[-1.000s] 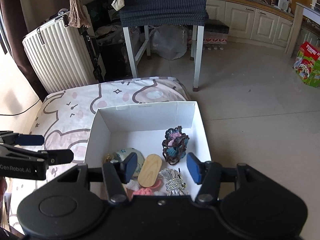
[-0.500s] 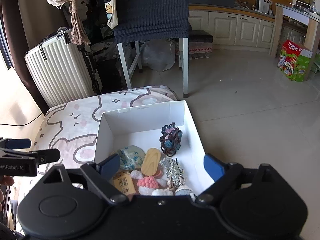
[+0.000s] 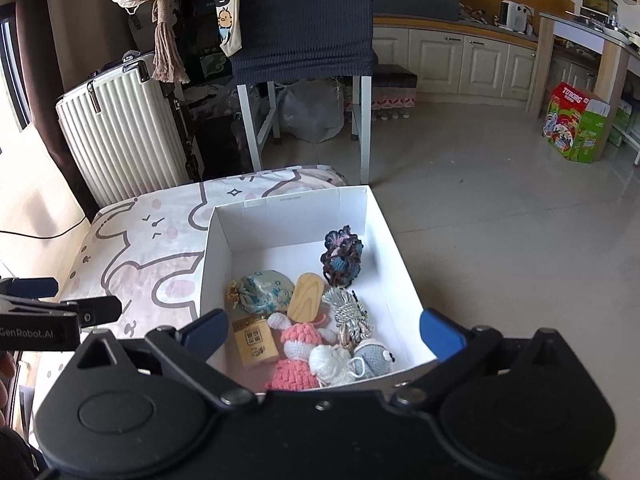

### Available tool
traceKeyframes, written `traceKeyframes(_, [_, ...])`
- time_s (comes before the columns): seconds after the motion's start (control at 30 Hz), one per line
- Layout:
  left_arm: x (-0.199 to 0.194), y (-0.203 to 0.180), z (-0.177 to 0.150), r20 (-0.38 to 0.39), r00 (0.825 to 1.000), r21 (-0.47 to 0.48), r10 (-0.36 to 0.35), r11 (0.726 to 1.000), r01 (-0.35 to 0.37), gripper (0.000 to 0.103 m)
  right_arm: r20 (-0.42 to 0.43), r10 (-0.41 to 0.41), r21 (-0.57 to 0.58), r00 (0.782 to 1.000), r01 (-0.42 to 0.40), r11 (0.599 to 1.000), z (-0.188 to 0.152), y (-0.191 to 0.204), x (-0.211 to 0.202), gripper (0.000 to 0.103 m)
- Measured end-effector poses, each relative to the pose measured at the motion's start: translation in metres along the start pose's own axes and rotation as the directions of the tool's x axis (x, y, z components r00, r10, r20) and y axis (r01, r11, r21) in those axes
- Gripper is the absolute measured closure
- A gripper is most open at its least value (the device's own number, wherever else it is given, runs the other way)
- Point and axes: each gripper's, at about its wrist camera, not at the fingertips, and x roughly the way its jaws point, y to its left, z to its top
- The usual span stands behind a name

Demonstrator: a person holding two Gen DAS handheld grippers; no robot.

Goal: Organize objects

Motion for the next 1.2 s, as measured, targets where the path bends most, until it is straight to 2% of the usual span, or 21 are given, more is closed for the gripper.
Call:
traceKeyframes(0.37, [-0.016,0.006,-0.026,0.016,1.000,0.017,0.014,1.000,-0.014,0.000,0.005,-0.043,-0.012,0.999,0.043,0.999,-0.026,0.007,-0.013,0.000])
traceKeyframes(0.63, [-0.014,0.005,-0.029,0.001,1.000,0.034,0.026,0.999,-0.026,0.000,0.001,-0.072,-0.020,0.997,0.072,0.997,-0.039,0.011,-0.015,0.000])
traceKeyframes(1.2, [-0.011,0.001,-0.033,-0.018,1.000,0.039,0.007,0.999,-0.006,0.000,-0.008,-0.085,-0.014,0.996,0.085,0.996,-0.042,0.009,-0.014,0.000])
